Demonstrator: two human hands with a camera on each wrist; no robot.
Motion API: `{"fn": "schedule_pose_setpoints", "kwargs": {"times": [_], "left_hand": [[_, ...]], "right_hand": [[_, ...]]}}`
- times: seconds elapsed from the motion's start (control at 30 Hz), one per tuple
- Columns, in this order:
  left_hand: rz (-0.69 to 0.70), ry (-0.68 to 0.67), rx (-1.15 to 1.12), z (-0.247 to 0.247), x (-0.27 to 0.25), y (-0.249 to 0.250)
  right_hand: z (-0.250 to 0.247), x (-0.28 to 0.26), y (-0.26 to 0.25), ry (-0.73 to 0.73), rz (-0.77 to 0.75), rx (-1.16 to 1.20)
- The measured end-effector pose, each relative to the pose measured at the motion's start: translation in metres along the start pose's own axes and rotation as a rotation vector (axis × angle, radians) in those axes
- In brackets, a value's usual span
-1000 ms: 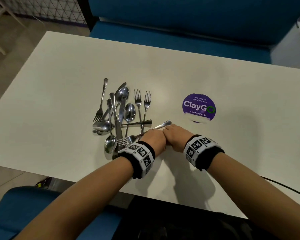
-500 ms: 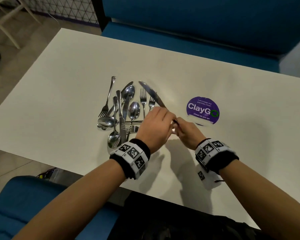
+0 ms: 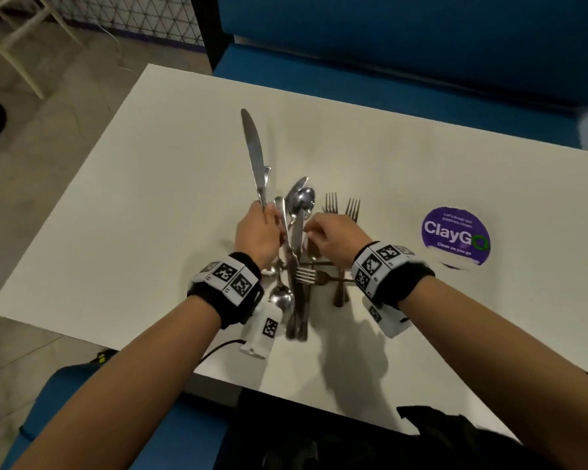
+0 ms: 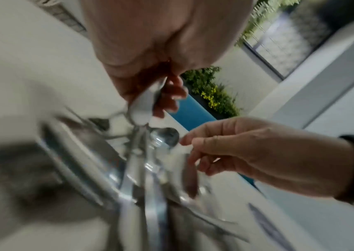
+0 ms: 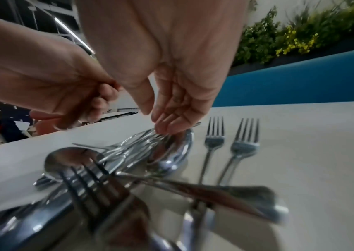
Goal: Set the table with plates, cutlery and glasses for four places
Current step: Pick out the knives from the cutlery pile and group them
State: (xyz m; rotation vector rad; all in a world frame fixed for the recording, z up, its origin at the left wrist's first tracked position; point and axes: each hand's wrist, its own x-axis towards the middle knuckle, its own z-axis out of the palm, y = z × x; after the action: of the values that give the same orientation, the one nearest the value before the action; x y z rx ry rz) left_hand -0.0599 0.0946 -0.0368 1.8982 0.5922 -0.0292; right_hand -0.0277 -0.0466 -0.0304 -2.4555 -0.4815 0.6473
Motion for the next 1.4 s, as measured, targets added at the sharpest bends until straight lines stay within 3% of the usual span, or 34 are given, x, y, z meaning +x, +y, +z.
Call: {"fn": "schedule_pose_setpoints", "kwargs": {"times": [0.13, 0.33, 0.57, 0.73, 0.93, 1.1, 1.27, 1.4], "left_hand": [[-0.011, -0.083, 0.177, -0.035, 0.029, -0.005], [-0.021, -0.221, 0.211, -0.049, 0.048, -0.008], [-0.004, -0.319, 0.226, -0.051, 0.061, -0.013], [-0.055, -0.311, 0.139, -0.059, 0.064, -0.017], [-0.151, -0.318, 0.005, -0.073, 0.068, -0.013], [-0.218, -0.403, -0.190, -0.072, 0.066, 0.002], [-0.264, -0.552, -0.445, -0.077, 0.054, 0.024], [-0.384, -0.616, -0.618, -0.079, 0.050, 0.024]], "right_hand": [[0.020, 0.036, -0.026, 0.008, 0.145, -0.120], [0.034, 0.053, -0.051, -0.004, 0.345, -0.220], [0.043, 0.061, -0.061, -0.051, 0.386, -0.275], [0.036, 0.052, -0.051, 0.002, 0.416, -0.089], [-0.005, 0.030, -0.076, 0.246, 0.175, 0.117], [-0.038, 0.031, -0.105, 0.701, -0.380, 0.119], [-0.018, 0.042, -0.097, 0.597, -0.632, -0.293], [0.001, 0.048, -0.090, 0.588, -0.709, -0.382]]}}
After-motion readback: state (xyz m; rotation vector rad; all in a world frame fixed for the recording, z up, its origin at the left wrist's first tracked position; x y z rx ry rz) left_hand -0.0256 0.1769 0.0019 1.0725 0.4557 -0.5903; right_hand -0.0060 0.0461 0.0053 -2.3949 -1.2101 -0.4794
